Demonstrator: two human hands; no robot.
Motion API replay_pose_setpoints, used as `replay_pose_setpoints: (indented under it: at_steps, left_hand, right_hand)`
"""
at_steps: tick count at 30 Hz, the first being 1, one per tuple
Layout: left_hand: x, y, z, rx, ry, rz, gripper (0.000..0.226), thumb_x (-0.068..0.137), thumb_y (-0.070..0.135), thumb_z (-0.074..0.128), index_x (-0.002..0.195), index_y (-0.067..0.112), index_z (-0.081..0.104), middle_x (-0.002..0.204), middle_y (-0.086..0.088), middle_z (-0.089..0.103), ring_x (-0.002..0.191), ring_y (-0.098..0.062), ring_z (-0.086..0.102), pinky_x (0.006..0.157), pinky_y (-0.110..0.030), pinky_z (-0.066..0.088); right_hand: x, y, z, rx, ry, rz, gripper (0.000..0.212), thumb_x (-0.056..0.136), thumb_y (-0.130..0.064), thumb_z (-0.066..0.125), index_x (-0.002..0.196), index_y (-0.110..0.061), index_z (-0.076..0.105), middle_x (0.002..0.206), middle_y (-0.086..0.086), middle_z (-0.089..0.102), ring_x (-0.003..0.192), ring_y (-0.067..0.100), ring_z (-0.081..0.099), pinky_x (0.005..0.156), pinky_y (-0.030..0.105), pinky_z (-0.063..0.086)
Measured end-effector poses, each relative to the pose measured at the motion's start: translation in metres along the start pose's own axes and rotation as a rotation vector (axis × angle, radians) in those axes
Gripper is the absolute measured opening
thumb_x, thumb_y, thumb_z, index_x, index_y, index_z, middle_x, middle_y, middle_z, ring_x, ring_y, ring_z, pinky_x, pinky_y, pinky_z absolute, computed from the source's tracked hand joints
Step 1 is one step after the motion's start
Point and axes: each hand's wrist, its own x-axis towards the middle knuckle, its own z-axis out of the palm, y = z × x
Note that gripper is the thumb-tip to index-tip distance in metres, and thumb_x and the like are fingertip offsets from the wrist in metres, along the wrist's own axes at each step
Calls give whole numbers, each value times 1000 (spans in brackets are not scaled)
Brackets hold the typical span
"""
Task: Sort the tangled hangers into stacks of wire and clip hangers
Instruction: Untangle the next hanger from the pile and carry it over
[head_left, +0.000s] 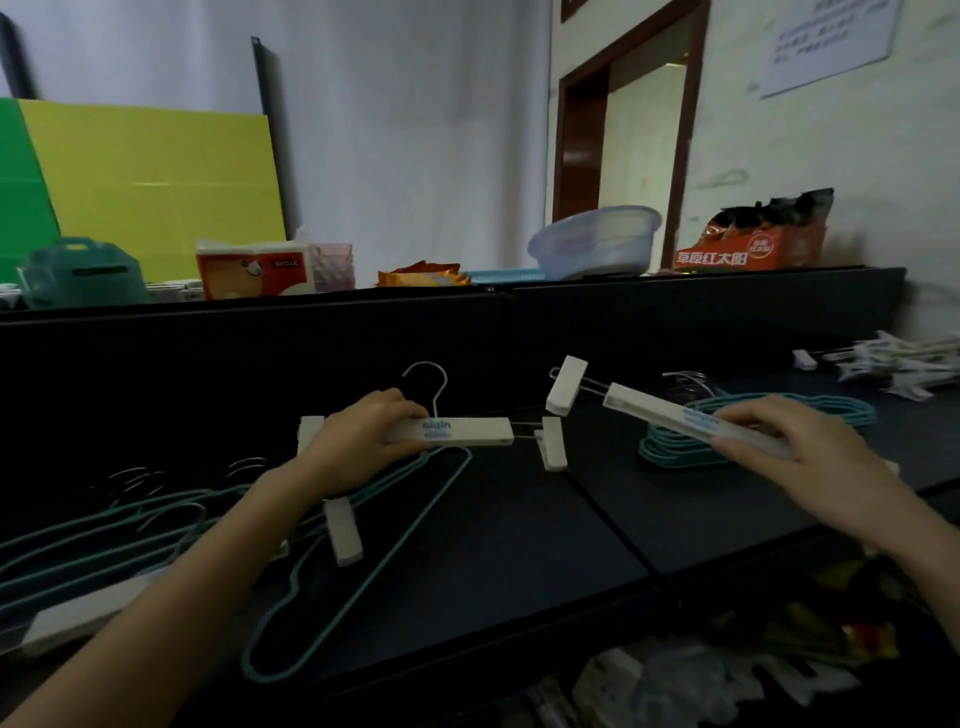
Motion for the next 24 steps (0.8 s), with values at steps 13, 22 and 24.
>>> replay_pose_setpoints:
  at_steps: [13,22,24]
  left_hand:
    - [96,186,70,-84,143,135,44,85,41,58,124,22,54,112,3,53,97,-16,52,79,-36,47]
    - [173,320,132,-184,51,223,43,85,43,57,123,22,57,116,1,54,101,-23,54,79,-37,46]
    - [191,348,145,-176,23,248,41,86,44,56,121,23,57,115,0,55,99,-23,55,79,-40,47]
  right_hand:
    - [-58,131,-111,-121,98,57,20,82,-29,65,101,-32,60,95,-13,60,87,4,58,71,22,42]
    - [-96,220,-179,-194,202,143,23,79,-26,70,101,-29,65,95,-11,62,86,5,58,74,25,43]
    - [-101,239,-191,-230,211,161,22,79,-26,69,101,-25,66,97,-9,63,88,9,59,75,26,42]
